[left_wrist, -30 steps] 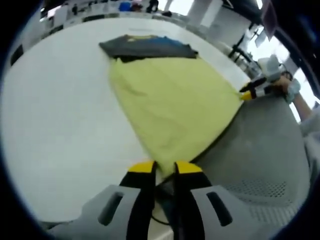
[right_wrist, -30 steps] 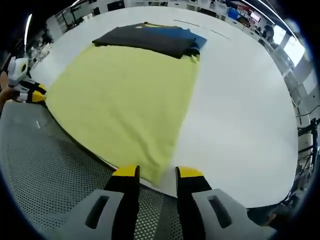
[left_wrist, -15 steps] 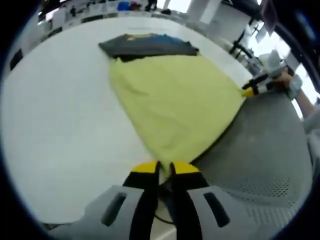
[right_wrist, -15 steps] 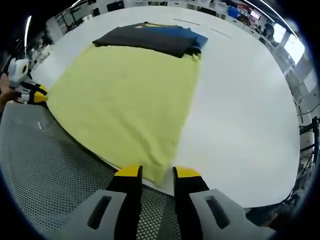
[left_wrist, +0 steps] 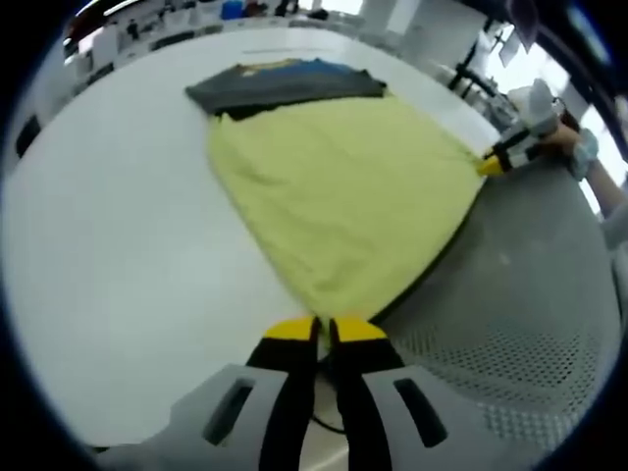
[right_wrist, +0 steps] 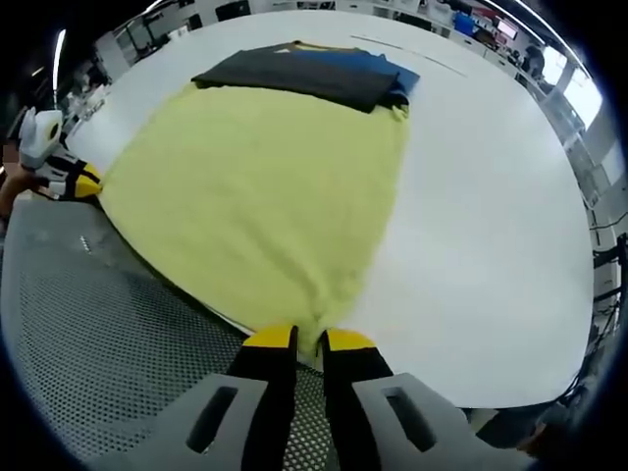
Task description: Fold the garment on the visible template until the final outline fits inside the template.
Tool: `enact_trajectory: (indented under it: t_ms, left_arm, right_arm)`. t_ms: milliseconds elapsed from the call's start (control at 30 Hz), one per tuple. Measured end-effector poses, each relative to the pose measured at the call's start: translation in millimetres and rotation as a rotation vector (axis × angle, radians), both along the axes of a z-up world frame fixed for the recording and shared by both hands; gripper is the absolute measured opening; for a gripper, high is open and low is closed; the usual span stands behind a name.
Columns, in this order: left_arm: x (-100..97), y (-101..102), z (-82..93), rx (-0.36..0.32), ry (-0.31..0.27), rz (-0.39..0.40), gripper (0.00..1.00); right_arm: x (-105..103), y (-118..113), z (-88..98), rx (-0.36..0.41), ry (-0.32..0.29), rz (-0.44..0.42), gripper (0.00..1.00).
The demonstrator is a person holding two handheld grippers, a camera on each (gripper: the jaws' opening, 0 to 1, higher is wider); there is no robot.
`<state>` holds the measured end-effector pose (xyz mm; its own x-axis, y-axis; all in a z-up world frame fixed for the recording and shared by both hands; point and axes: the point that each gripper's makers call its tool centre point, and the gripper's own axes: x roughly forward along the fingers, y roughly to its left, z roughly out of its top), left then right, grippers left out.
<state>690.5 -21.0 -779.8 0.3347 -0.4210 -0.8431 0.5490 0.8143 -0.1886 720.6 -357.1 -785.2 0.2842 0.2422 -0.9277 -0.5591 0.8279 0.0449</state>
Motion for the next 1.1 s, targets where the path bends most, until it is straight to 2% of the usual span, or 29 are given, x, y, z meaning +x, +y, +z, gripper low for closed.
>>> enact_trajectory:
  t_ms: [200,467,700,1100]
  left_arm:
    - [-0.2,1.2,-1.3,0.034,-0.007,-0.044,0.02]
    - [-0.2,1.1,-1.9,0.045,0.006,-0.058,0.01]
    - [-0.2,1.1,-1.8,0.049,0.025,-0.062,0.0]
    - [-1.0,1.2,-0.8,0.055,0.035,-0.035,0.0]
  right_arm:
    - [-2.1,2.6,-0.3,-0.001,0.002,-0.006,0.03]
    - [-1.8,2.3,-0.4,-0.002,0.0,-0.018,0.03]
    - [-1.6,1.7,-0.2,0.018,0.014,-0.053,0.03]
    - [-2.2,2.4,0.3,-0.002,-0.002,-0.024,0.03]
